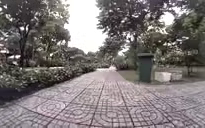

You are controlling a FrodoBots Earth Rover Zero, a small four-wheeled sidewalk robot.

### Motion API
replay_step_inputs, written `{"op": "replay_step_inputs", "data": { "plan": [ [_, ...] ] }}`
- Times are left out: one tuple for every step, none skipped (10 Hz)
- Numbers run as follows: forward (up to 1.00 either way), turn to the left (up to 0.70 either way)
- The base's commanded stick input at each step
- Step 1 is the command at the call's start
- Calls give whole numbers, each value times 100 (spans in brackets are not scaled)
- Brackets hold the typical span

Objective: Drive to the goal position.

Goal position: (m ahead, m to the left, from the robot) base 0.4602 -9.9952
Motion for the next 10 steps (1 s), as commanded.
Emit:
{"op": "replay_step_inputs", "data": {
  "plan": [
    [-60, 0],
    [-16, 0],
    [0, 0],
    [0, 0],
    [57, -22],
    [70, -27],
    [70, -27],
    [70, -27],
    [70, -27],
    [70, -27]
  ]
}}
